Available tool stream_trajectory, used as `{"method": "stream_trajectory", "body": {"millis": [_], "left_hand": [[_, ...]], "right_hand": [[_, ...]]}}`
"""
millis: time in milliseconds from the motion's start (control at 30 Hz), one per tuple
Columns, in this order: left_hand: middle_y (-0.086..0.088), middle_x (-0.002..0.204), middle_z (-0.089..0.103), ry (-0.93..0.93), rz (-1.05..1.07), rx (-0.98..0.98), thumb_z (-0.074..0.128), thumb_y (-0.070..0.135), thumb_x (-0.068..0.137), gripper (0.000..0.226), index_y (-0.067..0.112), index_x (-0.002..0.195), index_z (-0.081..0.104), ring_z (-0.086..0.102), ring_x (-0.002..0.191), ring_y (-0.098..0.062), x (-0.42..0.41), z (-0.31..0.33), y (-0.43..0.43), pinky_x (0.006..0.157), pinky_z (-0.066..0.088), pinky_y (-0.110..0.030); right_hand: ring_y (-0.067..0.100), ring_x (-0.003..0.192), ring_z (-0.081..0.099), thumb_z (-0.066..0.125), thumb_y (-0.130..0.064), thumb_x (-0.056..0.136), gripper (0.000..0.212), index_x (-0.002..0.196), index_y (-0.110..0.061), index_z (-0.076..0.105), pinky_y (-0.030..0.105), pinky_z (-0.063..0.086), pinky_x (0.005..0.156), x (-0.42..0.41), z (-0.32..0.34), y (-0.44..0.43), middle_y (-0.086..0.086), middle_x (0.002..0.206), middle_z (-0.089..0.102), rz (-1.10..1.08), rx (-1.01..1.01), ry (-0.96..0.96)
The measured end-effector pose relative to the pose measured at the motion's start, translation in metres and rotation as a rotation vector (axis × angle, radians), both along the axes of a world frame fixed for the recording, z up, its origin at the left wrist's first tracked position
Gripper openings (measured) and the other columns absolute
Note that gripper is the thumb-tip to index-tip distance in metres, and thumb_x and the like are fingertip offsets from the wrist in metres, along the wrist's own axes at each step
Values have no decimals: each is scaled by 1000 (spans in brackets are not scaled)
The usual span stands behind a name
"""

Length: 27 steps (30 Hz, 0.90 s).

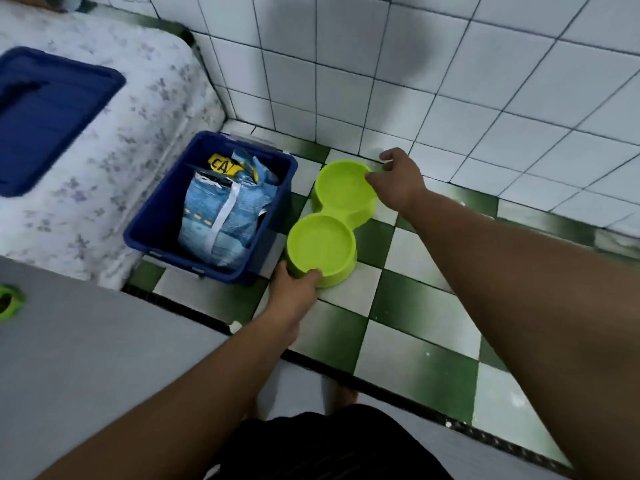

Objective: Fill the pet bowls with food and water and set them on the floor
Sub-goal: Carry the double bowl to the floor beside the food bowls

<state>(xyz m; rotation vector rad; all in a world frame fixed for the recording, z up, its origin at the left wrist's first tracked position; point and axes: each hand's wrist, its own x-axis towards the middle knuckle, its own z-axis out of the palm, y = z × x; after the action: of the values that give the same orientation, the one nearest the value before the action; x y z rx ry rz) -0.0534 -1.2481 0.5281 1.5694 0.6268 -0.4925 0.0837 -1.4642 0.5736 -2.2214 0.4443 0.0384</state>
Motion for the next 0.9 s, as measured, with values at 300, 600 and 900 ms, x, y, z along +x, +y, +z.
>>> {"method": "stream_trajectory", "body": {"millis": [300, 600, 900], "left_hand": [[1, 148, 48, -74, 124, 62, 70, 23, 91, 68, 36, 150, 40, 50, 130, -26, -2, -10, -17, 110, 47, -54], [1, 148, 47, -127, 179, 94, 62, 33, 99, 53, 41, 148, 44, 51, 129, -24, -4, -19, -30, 110, 46, -54], [-4, 152, 41, -106, 206, 87, 43, 40, 107, 44, 41, 151, 40, 48, 132, -30, -6, -26, -26, 108, 47, -56]], "right_hand": [[33, 138, 43, 70, -33, 89, 82, 155, -11, 27, 31, 39, 103, 39, -30, 1, 16, 154, 39, 188, 27, 171], [32, 130, 50, 66, -24, 91, 67, 148, -4, 39, 28, 41, 94, 32, -32, -6, 18, 146, 47, 97, 29, 191], [39, 121, 54, 64, -24, 87, 51, 134, -6, 57, 44, 49, 102, -5, -30, -18, 20, 138, 50, -22, -42, 214]]}}
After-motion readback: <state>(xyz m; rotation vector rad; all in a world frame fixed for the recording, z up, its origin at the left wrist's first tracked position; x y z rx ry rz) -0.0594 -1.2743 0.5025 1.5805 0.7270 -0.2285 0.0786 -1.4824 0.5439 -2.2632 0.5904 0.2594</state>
